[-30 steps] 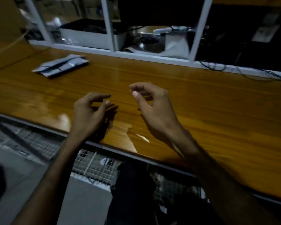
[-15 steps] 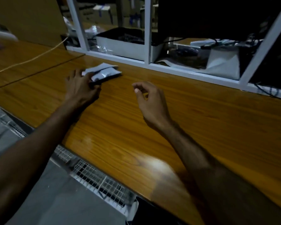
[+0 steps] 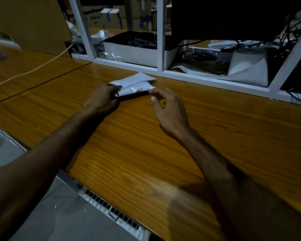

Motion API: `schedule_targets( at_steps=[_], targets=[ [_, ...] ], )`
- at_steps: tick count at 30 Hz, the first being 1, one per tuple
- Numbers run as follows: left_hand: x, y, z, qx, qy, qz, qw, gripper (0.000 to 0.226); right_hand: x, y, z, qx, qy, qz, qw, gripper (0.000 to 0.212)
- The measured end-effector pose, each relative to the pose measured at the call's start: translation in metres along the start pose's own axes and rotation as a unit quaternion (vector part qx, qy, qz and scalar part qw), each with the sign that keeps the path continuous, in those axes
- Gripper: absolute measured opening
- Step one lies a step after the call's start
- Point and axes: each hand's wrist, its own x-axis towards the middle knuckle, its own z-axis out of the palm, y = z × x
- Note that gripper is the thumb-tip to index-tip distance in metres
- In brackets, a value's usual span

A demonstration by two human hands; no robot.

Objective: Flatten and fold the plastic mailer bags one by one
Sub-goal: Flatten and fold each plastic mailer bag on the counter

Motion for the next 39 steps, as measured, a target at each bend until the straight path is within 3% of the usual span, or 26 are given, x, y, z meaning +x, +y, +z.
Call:
schedule_targets(
  at_steps=[2, 10, 18, 22, 25, 34, 39],
  targets=[
    [-0.015, 0.045, -0.005, -0.039, -0.043, 0.045, 0.997, 0.05, -0.007, 0.006, -0.017, -0.036, -0.007, -0.004, 0.999, 0.025],
    [-0.041, 0.203, 0.023, -0.099, -0.078, 0.196, 0.973, 0.059, -0.078, 0.045, -0.139, -0.233, -0.025, -0.015, 0.972, 0.031],
    [-0.05, 0.328, 0.048, -0.139, -0.094, 0.268, 0.949, 0.073, -0.133, 0.077, -0.235, -0.343, 0.013, 0.059, 0.938, 0.037],
    [-0.06, 0.343, 0.052, -0.074, 0.006, 0.353, 0.933, 0.041, -0.143, 0.084, -0.26, -0.345, 0.019, 0.067, 0.936, 0.04],
    [-0.067, 0.343, 0.051, -0.078, 0.051, 0.369, 0.925, 0.021, -0.143, 0.089, -0.268, -0.341, 0.023, 0.077, 0.936, 0.039],
    [-0.092, 0.34, 0.041, -0.144, 0.103, 0.325, 0.929, 0.027, -0.149, 0.07, -0.265, -0.306, 0.054, 0.045, 0.949, 0.022],
    [-0.116, 0.341, 0.027, -0.227, 0.086, 0.304, 0.921, 0.02, -0.171, 0.053, -0.276, -0.301, 0.044, 0.029, 0.952, 0.016]
  ],
)
